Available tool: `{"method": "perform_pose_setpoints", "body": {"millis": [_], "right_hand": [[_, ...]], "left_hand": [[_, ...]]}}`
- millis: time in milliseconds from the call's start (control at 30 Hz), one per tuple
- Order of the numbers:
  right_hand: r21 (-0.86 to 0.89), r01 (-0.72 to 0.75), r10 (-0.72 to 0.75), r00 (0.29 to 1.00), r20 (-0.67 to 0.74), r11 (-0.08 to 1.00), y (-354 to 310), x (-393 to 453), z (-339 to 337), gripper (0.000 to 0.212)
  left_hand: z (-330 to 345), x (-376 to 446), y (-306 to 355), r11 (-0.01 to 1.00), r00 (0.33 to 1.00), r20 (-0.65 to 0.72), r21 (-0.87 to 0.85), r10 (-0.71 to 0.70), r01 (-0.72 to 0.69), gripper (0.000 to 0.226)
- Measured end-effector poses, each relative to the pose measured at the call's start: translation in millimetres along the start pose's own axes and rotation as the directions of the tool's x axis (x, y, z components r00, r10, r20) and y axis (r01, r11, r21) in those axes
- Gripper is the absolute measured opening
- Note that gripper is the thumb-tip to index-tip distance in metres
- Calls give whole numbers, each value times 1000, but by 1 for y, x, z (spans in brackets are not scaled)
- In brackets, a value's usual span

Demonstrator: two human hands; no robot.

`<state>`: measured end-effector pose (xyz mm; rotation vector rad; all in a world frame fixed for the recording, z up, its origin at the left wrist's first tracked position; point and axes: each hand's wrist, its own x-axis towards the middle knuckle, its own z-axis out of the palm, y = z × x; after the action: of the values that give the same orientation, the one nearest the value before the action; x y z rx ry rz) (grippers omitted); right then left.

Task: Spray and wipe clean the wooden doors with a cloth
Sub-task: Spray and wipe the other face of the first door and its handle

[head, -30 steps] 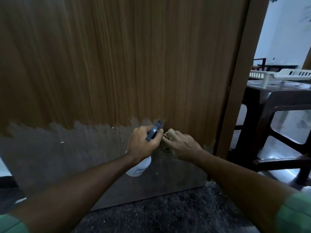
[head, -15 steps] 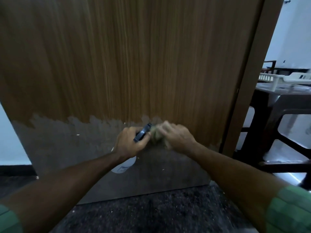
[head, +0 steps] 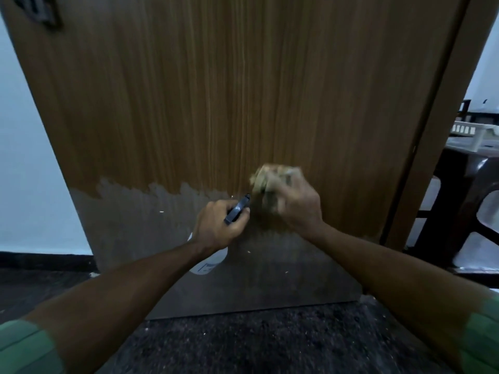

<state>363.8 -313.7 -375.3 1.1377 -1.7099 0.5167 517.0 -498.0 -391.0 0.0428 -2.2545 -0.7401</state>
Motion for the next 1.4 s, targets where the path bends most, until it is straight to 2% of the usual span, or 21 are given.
{"method": "perform_pose_setpoints", "body": {"millis": [67, 100, 167, 233, 300, 333, 400, 467, 500, 567, 667, 733, 800, 867, 967, 1067, 1100, 1200, 1267, 1333, 1400], "right_hand": [[7, -153, 152, 981, -123, 988, -13, 18, 2, 43], [-19, -109, 106, 989, -103, 994, -14, 12, 8, 43], [-41, 149, -146, 987, 64, 988, -10, -17, 23, 47], [-47, 501, -459, 822, 336, 864, 0, -43, 34, 55], [-64, 652, -565, 697, 441, 755, 1, -41, 34, 60], [-84, 603, -532, 753, 387, 793, -6, -30, 33, 60], [-67, 265, -256, 960, 117, 962, -26, 3, 27, 50], [-59, -20, 14, 996, -90, 998, -40, 26, 23, 46], [-71, -28, 22, 996, -90, 997, -45, 27, 25, 48], [-77, 199, -194, 979, 61, 977, -47, 7, 39, 57], [-100, 601, -541, 770, 338, 793, -43, -26, 49, 59], [-116, 553, -506, 814, 286, 825, -49, -11, 46, 54], [-92, 234, -227, 971, 78, 968, -62, 21, 38, 52], [-96, 15, -23, 997, -80, 995, -74, 43, 34, 53], [-114, 311, -300, 948, 110, 943, -79, 16, 51, 54], [-151, 692, -597, 695, 401, 706, -76, -26, 66, 52], [-166, 708, -604, 683, 412, 687, -76, -23, 66, 55], [-199, 380, -357, 923, 141, 903, -96, 23, 53, 57], [-199, 99, -108, 993, -37, 975, -110, 55, 49, 52], [-185, 141, -144, 990, -2, 973, -116, 50, 57, 54], [-159, 427, -399, 899, 180, 890, -119, 23, 69, 60]], "left_hand": [[-5, -3, -8, 1000, 1000, -7, 13, -12, 12, 43], [-7, -5, -10, 1000, 1000, -7, 12, -13, 14, 43], [-11, -8, -12, 1000, 1000, -5, 16, -18, 18, 43], [-14, -11, -14, 999, 999, -14, 31, -44, 44, 43], [-19, -16, -18, 996, 996, -23, 24, -86, 87, 43], [-21, -18, -21, 994, 994, -20, 18, -103, 103, 44], [-28, -24, -27, 991, 991, -22, 25, -129, 129, 45], [-33, -25, -27, 993, 994, -23, 45, -110, 111, 46], [-35, -27, -28, 993, 994, -25, 48, -107, 108, 46], [-42, -28, -29, 993, 994, -25, 48, -111, 112, 45], [-54, -30, -33, 992, 993, -41, 46, -114, 116, 44], [-59, -31, -34, 993, 993, -57, 54, -105, 108, 45], [-62, -31, -38, 991, 990, -70, 62, -118, 123, 45], [-63, -35, -43, 985, 986, -90, 84, -140, 148, 48], [-65, -42, -46, 983, 985, -72, 90, -154, 160, 49], [-69, -49, -47, 983, 988, -34, 108, -148, 151, 48], [-71, -51, -48, 980, 986, -41, 111, -164, 167, 47], [-78, -55, -52, 967, 975, -67, 129, -212, 219, 42], [-81, -57, -54, 954, 973, -71, 196, -218, 228, 44], [-84, -58, -53, 946, 974, -61, 230, -220, 228, 44], [-97, -59, -52, 940, 969, -65, 235, -237, 246, 40]]}}
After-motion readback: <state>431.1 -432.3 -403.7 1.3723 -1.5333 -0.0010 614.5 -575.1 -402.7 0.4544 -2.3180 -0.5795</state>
